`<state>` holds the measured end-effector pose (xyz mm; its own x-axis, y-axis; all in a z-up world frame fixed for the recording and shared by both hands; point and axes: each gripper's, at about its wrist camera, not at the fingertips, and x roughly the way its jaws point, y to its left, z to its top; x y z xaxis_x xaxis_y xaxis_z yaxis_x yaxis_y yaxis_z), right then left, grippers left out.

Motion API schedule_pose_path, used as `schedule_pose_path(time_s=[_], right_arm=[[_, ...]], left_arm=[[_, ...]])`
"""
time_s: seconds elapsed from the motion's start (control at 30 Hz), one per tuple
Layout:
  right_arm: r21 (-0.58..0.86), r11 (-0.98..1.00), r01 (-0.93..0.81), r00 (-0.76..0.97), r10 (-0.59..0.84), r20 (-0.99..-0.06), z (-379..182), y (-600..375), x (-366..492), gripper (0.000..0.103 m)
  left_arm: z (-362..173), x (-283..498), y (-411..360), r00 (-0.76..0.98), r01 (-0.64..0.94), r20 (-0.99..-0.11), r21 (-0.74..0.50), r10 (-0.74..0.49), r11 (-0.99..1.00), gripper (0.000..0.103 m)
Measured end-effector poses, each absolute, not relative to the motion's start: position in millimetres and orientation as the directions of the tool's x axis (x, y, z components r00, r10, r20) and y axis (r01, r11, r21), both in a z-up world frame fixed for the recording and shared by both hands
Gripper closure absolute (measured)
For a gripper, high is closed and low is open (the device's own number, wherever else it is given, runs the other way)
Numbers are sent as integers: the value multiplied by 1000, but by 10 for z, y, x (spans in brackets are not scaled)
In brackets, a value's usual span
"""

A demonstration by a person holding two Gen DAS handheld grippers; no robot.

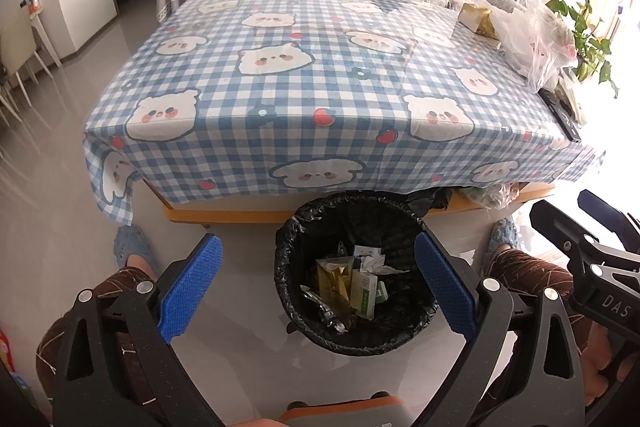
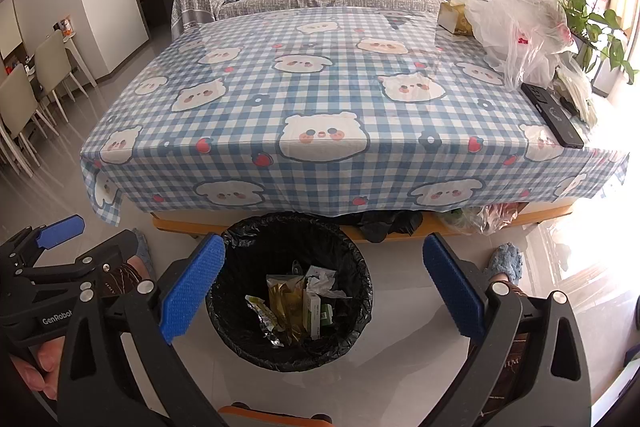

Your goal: Collect trash

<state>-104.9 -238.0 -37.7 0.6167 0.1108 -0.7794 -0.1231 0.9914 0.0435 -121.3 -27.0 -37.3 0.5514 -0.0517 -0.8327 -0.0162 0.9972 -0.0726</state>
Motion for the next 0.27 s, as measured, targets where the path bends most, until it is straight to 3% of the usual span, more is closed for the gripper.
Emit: schedule_pose_path(time_s=[0.27], right_arm=[[45,991,-124,617,112,-779,-376,-2385,-1053,8]], left_arm=[[-401,-1216,-248,547,-22,-835,-78,-54,997,9]])
